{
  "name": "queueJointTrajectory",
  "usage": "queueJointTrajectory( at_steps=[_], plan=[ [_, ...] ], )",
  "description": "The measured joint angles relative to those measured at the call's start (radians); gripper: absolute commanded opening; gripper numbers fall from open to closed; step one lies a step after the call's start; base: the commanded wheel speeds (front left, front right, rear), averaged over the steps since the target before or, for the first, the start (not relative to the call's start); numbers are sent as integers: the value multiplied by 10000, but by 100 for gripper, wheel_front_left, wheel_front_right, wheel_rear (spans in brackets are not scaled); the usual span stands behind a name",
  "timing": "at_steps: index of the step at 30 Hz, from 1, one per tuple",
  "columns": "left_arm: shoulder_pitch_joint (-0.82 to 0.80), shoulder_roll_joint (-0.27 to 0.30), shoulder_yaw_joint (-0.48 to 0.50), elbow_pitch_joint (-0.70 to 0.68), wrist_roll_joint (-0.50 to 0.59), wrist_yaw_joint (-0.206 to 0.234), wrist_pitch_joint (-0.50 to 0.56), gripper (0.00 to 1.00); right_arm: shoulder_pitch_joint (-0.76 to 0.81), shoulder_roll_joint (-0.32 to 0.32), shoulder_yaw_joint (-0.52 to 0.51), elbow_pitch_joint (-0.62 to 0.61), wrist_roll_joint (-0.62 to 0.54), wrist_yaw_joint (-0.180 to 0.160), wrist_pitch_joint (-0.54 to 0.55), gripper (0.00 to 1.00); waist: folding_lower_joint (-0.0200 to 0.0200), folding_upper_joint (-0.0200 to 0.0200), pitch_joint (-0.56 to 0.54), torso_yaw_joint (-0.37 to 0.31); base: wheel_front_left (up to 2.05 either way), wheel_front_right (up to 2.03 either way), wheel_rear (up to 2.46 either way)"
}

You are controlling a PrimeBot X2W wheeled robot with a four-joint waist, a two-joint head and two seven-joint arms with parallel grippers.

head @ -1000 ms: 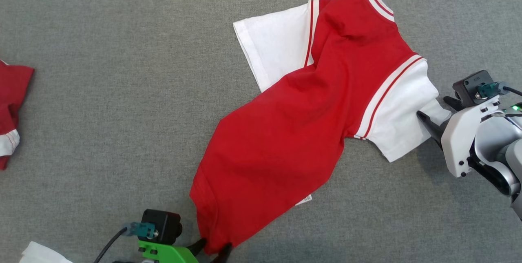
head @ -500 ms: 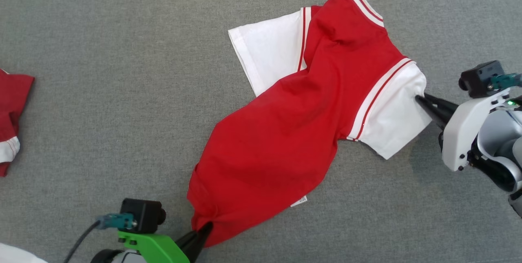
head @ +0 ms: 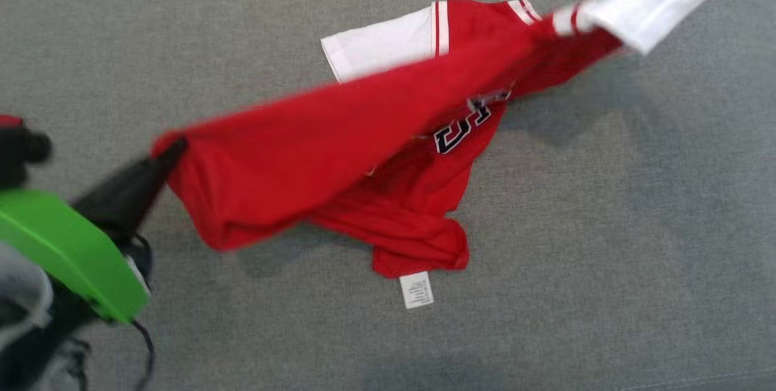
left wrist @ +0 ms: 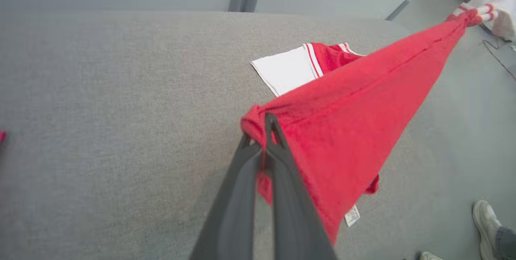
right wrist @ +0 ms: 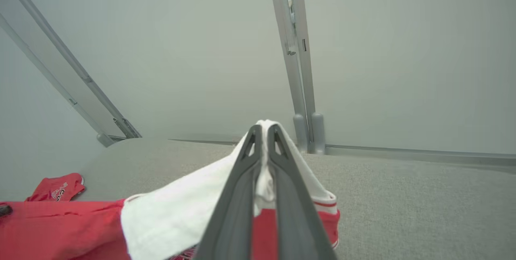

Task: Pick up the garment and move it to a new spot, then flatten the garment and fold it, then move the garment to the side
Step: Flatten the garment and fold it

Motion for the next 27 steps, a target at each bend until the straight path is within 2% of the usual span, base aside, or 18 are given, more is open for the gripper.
queueJointTrajectory(
  at_steps=[3, 8, 12, 17, 19, 22, 24, 27],
  plan=[
    [-2351, 575, 389, 784, -127, 67, 500, 0, -1610, 357, -441, 460, -217, 0, 451, 0, 0, 0, 402, 1, 0, 0, 0],
    [-6469, 763, 10, 2934, 8, 332, 988, 0, -4933, 1732, -761, 1912, -1507, 0, 865, 0, 1, 0, 1185, 52, 0, 0, 0],
    [-9364, 380, -581, 5267, 748, 449, 523, 0, -7530, 3116, -1273, 3498, -3331, 0, -8, 0, 2, -1, 1850, 130, 0, 0, 0],
    [-12065, -533, -918, 7977, 1685, 591, -1335, 0, -10051, 4504, -2464, 5509, -5856, 0, -1939, 0, 3, -1, 2489, 355, 0, 0, 0],
    [-13002, -759, -1007, 8759, 1960, 351, -2395, 0, -11023, 4863, -2986, 6048, -6633, 0, -2734, 0, 3, -1, 2700, 484, 0, 0, 0],
    [-13777, -949, -1319, 9751, 2309, -334, -3753, 0, -12065, 5152, -3509, 6821, -7216, 0, -3651, 0, 3, 0, 2956, 692, 0, 0, 0],
    [-13923, -1018, -1542, 10341, 2439, -809, -4424, 0, -12377, 5185, -3524, 7267, -7390, 0, -3988, 0, 1, 0, 3109, 799, 0, 0, 0],
    [-13950, -1091, -1718, 11051, 2374, -1300, -4901, 0, -12325, 5225, -3126, 7741, -7273, 0, -4222, 0, 2, 0, 3342, 851, 0, 0, 0]
  ],
)
